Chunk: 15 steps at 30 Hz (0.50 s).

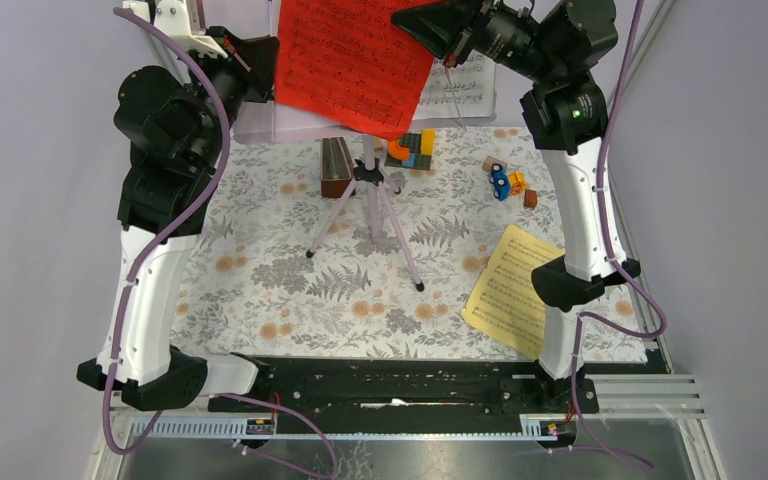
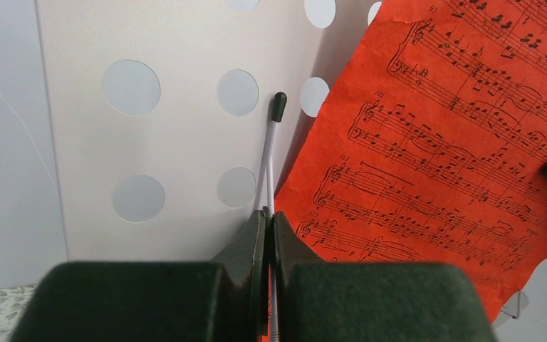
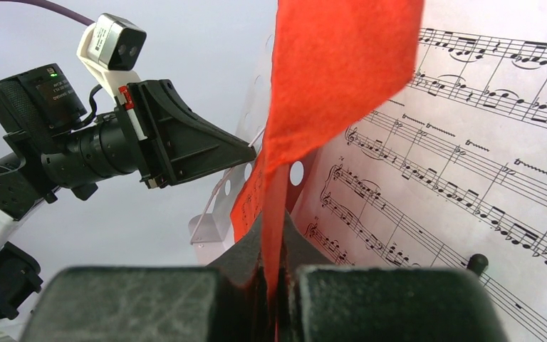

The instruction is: Set up the instrument practice props

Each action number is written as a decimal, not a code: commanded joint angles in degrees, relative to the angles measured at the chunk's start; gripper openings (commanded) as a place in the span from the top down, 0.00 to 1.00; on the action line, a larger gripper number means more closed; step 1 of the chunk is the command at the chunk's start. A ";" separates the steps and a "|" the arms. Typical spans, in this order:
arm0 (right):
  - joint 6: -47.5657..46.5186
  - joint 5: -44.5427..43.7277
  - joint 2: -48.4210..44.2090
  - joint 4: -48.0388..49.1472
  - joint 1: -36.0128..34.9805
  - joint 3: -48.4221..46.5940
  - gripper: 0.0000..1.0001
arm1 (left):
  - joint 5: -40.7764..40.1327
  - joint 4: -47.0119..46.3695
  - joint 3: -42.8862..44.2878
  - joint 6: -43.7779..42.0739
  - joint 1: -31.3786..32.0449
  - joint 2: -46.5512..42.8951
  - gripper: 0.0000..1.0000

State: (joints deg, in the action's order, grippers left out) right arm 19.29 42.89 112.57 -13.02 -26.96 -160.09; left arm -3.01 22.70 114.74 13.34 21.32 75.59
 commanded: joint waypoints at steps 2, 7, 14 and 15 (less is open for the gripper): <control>-0.26 -1.06 0.10 2.40 -0.58 -0.14 1.00 | -0.72 -1.08 0.82 0.45 -0.80 -0.39 1.00; -0.39 -1.47 0.15 2.38 -0.63 -0.33 1.00 | -0.83 -0.97 1.03 0.84 -1.16 -0.87 1.00; -0.87 -3.46 0.10 1.68 -0.63 -0.16 1.00 | 0.67 -0.85 1.98 0.62 -1.65 -1.40 1.00; -0.90 -3.51 0.10 1.68 -0.56 -0.09 1.00 | 1.23 -0.91 2.00 0.37 -1.70 -1.49 1.00</control>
State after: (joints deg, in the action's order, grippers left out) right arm 19.20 41.34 112.66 -13.06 -26.96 -159.87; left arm -2.15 23.00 114.74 14.57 20.71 75.57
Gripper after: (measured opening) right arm 0.014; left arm 0.020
